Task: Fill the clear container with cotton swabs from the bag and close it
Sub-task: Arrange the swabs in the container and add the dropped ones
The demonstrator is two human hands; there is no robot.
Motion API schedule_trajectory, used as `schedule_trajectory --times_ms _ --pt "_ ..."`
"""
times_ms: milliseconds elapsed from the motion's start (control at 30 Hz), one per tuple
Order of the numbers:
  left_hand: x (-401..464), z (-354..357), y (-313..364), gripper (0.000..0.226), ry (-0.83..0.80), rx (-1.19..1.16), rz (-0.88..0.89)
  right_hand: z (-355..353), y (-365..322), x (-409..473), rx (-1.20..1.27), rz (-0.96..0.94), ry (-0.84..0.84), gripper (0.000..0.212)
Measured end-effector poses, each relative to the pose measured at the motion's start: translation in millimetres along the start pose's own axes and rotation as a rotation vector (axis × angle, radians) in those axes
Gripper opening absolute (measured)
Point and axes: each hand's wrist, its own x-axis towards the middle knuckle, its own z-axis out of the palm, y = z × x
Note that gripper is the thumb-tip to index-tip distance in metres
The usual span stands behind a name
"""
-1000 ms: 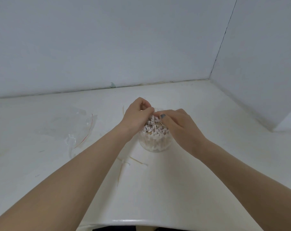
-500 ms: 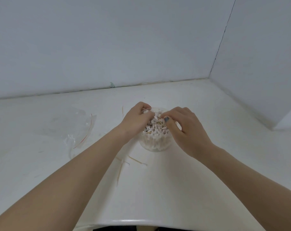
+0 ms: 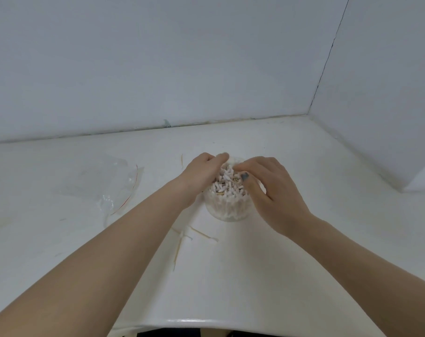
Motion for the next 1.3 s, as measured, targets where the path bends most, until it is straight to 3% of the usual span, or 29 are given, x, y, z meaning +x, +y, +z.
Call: schedule_trajectory --times_ms 267,367,500,667,900,967,1100,1167,1300 --pt "-1.1 0.7 10.3 0.04 -0.072 0.031 -0.044 -1.1 -8.9 4.7 -0.205 -0.111 -0.147 0.042" --pt "-2.8 0.1 10.9 0.037 -0.041 0.021 -0.05 -6.5 -3.9 5.2 -0.11 -0.069 -0.081 0.039" --pt "1.9 -1.4 5.6 0.054 -0.03 0.036 -0.048 -14.0 2.2 -5.6 0.102 0.093 0.066 0.035" --pt "-0.1 4.7 5.2 0.054 0.038 0.088 -0.013 -15.1 3.8 -19.5 0.267 0.254 0.055 0.028" --pt "-5.1 4.2 14.6 0.045 0.011 0.036 -0.016 -18.7 4.1 -18.2 0.196 0.223 0.009 0.019" --pt "-6.5 0.3 12.4 0.041 -0.006 0.009 -0.057 -21.2 4.2 -16.0 0.178 0.208 -0.013 0.027" --pt "-11.0 -9.0 0.0 0.06 -0.083 -0.065 -0.131 -18.4 11.8 -19.7 -0.088 -0.023 -0.021 0.037" --pt "-12.4 -10.2 -7.6 0.045 -0.122 -0.149 -0.128 -14.5 16.3 -24.4 -0.171 -0.115 -0.004 0.035" --pt "-17.6 -6.7 -12.8 0.029 -0.164 -0.275 -0.11 -11.4 15.8 -26.8 -0.155 -0.082 -0.03 0.048"
